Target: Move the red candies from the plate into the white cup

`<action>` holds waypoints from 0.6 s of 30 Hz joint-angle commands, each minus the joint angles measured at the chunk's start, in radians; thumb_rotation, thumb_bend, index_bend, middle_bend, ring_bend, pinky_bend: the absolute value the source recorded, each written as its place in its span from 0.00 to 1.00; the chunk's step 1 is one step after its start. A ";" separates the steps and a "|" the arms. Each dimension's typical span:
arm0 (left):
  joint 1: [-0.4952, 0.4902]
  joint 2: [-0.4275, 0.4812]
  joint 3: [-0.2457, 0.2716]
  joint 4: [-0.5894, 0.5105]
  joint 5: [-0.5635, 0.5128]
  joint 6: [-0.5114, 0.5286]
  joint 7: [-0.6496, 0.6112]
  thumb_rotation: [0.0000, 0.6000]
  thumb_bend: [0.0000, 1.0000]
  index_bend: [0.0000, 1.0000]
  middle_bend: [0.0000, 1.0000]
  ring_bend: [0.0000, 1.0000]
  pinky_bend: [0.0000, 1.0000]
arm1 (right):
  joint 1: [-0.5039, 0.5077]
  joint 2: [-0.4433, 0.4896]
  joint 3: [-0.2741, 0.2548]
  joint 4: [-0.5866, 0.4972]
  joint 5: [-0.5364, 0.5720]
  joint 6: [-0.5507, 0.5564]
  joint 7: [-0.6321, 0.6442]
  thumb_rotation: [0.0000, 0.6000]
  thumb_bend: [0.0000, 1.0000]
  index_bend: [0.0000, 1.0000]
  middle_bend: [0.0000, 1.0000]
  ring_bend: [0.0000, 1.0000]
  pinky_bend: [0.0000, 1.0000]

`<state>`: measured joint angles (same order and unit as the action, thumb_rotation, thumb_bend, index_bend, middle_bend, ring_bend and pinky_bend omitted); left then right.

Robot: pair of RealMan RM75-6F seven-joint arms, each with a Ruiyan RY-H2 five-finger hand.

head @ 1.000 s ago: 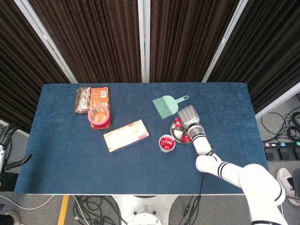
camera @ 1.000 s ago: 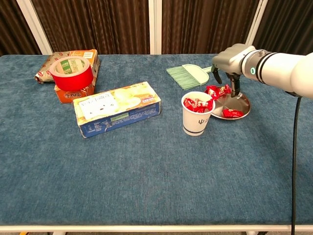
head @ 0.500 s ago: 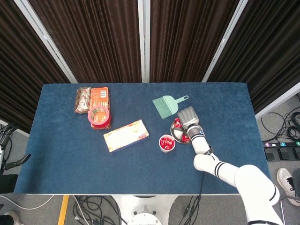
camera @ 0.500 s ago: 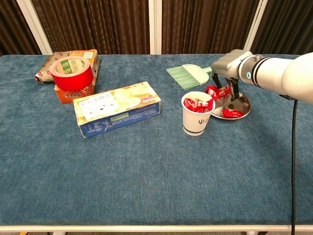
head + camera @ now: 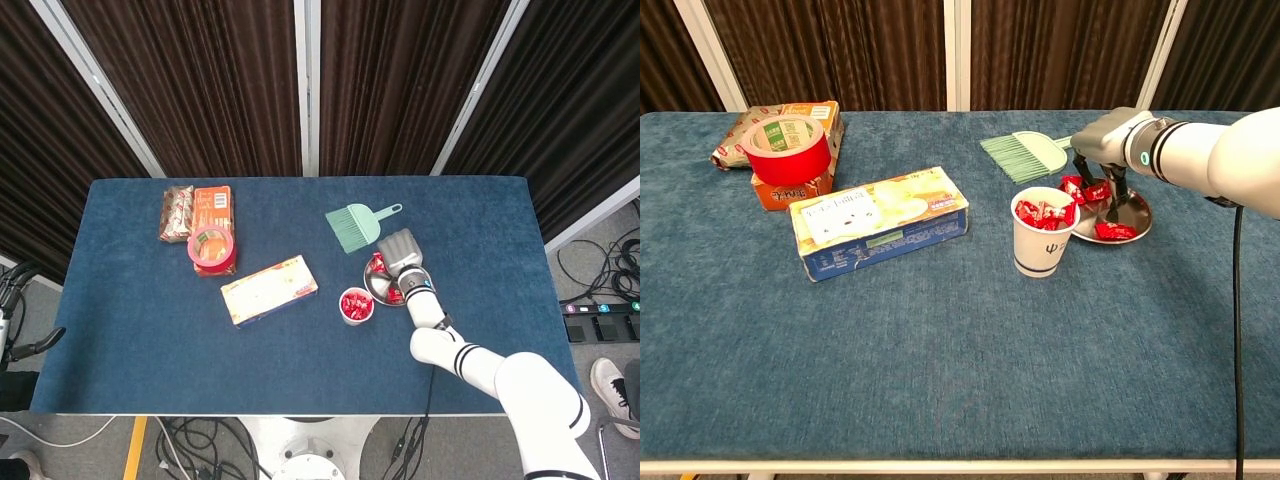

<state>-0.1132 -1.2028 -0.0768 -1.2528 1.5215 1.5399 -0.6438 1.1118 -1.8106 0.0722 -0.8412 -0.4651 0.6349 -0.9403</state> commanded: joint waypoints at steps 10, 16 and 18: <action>0.002 -0.003 -0.001 0.015 -0.004 -0.003 -0.011 0.26 0.09 0.17 0.16 0.10 0.20 | 0.014 -0.045 -0.008 0.067 0.046 -0.039 -0.036 1.00 0.11 0.51 1.00 1.00 1.00; -0.001 -0.003 -0.003 0.016 -0.002 0.000 -0.016 0.26 0.09 0.17 0.16 0.10 0.20 | 0.013 -0.038 0.001 0.050 0.033 -0.024 -0.023 1.00 0.18 0.56 1.00 1.00 1.00; 0.000 -0.002 -0.003 0.015 0.000 0.002 -0.016 0.26 0.09 0.17 0.16 0.10 0.20 | 0.009 -0.027 0.006 0.031 0.022 -0.009 -0.013 1.00 0.20 0.57 1.00 1.00 1.00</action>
<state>-0.1137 -1.2053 -0.0797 -1.2378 1.5216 1.5417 -0.6601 1.1235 -1.8452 0.0743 -0.7996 -0.4360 0.6168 -0.9602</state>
